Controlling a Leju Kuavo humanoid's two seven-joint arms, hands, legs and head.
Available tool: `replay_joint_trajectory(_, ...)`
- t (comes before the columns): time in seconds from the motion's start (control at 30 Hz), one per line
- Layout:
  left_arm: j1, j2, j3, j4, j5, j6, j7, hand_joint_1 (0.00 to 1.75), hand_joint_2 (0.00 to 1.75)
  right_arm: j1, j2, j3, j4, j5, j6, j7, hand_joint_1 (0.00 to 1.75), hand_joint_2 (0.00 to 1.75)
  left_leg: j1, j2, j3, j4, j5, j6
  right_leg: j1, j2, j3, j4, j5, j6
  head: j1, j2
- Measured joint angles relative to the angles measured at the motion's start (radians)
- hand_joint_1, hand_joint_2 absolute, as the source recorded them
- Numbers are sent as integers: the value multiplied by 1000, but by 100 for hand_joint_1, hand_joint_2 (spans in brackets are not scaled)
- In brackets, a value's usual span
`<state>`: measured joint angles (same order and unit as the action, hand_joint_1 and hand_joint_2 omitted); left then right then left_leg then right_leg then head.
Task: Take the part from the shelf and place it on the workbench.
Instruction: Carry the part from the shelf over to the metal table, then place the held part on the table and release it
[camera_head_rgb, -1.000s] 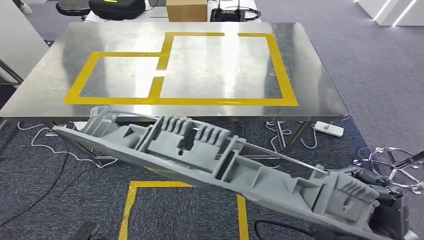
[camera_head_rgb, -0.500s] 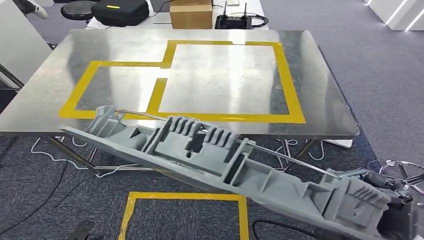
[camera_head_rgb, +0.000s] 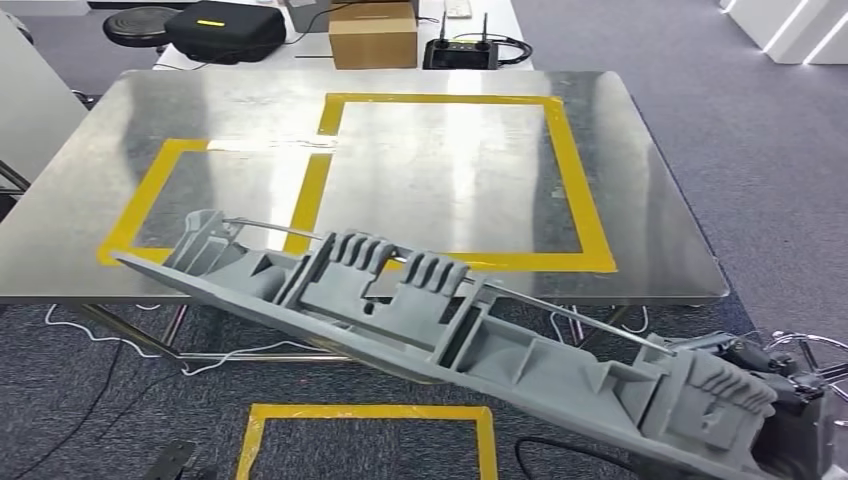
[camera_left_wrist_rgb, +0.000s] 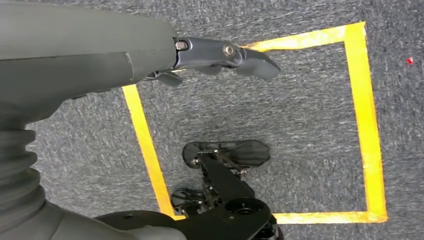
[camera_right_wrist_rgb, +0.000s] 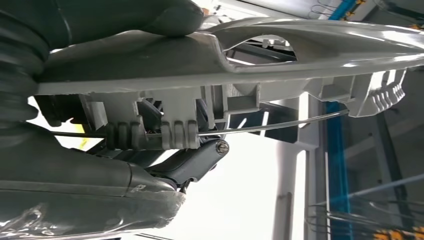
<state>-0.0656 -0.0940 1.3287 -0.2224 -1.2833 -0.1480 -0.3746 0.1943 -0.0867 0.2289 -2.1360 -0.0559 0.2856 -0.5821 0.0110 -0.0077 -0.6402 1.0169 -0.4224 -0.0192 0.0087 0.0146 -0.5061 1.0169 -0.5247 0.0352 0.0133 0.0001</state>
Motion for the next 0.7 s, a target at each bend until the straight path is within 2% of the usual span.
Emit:
replay_joint_trajectory(0.03,0,0,0,0,0,0,0,0,175,0,0,0,0,0,0,0,175,175,1,-1,9,-1,-3,8,-1,-1,3,12,-2,6,0,0)
replay_joint_trajectory(0.07,0,-1,0,0,0,0,0,0,175,0,0,0,0,1,0,0,175,175,2,-2,20,-1,-8,15,-2,-3,-10,42,-8,10,2,0)
replay_joint_trajectory(0.1,-1,-1,0,0,0,0,0,0,175,-1,0,0,-1,1,0,0,175,175,2,-2,31,-1,-14,21,-3,-4,-38,95,-19,15,3,0)
replay_joint_trajectory(0.17,-2,1,0,0,0,0,0,0,175,0,-1,0,-1,0,0,-1,175,175,1,-2,49,-2,-31,26,-4,-6,-128,236,-65,20,6,0)
replay_joint_trajectory(0.2,-2,2,0,0,0,0,0,0,175,0,-1,0,0,0,0,0,175,175,1,-3,59,-2,-40,27,-4,-6,-169,286,-92,21,6,0)
replay_joint_trajectory(0.23,-1,2,0,0,0,0,0,0,175,1,-1,0,0,0,0,0,175,175,0,-4,71,-2,-50,27,-4,-6,-196,305,-108,21,6,0)
replay_joint_trajectory(0.27,-1,2,0,0,0,0,0,0,175,1,-2,-1,0,1,0,0,175,175,0,-5,85,-2,-61,27,-4,-6,-206,287,-102,20,6,0)
replay_joint_trajectory(0.3,-1,2,0,0,0,0,0,0,175,0,-2,-1,0,1,0,0,175,175,0,-6,100,-2,-72,25,-4,-6,-200,239,-72,18,6,0)
replay_joint_trajectory(0.37,-1,2,0,0,0,-1,-1,0,175,0,-3,-3,0,1,-2,0,175,175,-1,-9,129,-1,-95,20,-4,-7,-169,109,36,12,7,0)
replay_joint_trajectory(0.4,-1,2,0,0,0,-1,-2,0,175,0,-3,-5,0,2,-4,-1,175,175,-2,-10,138,-3,-105,14,-2,-8,-156,64,74,7,7,0)
replay_joint_trajectory(0.43,-2,3,0,0,-1,-2,-3,0,175,-1,-4,-9,0,5,-7,-3,175,175,-3,-10,146,-6,-111,8,-1,-8,-149,37,100,0,7,0)
replay_joint_trajectory(0.5,-3,5,0,0,-4,-4,-6,0,175,-5,-9,-24,0,13,-19,-7,175,175,-5,-11,153,-9,-109,-4,0,-7,-140,26,104,-12,6,0)
replay_joint_trajectory(0.57,-5,5,0,0,-8,-8,-9,0,175,-16,-18,-49,0,22,-40,-10,175,175,-5,-9,136,29,-102,-12,-4,-7,-126,16,105,-20,4,0)
replay_joint_trajectory(0.63,-7,5,-1,0,-12,-13,-13,0,175,-38,-32,-87,3,29,-62,-7,175,175,-5,-7,70,135,-123,-17,-6,-7,-112,10,98,-27,3,0)
replay_joint_trajectory(0.7,-6,6,-2,0,-17,-17,-15,0,175,-67,-53,-137,13,46,-80,8,175,175,-5,-7,-12,244,-182,-20,-6,-7,-99,9,85,-32,2,0)
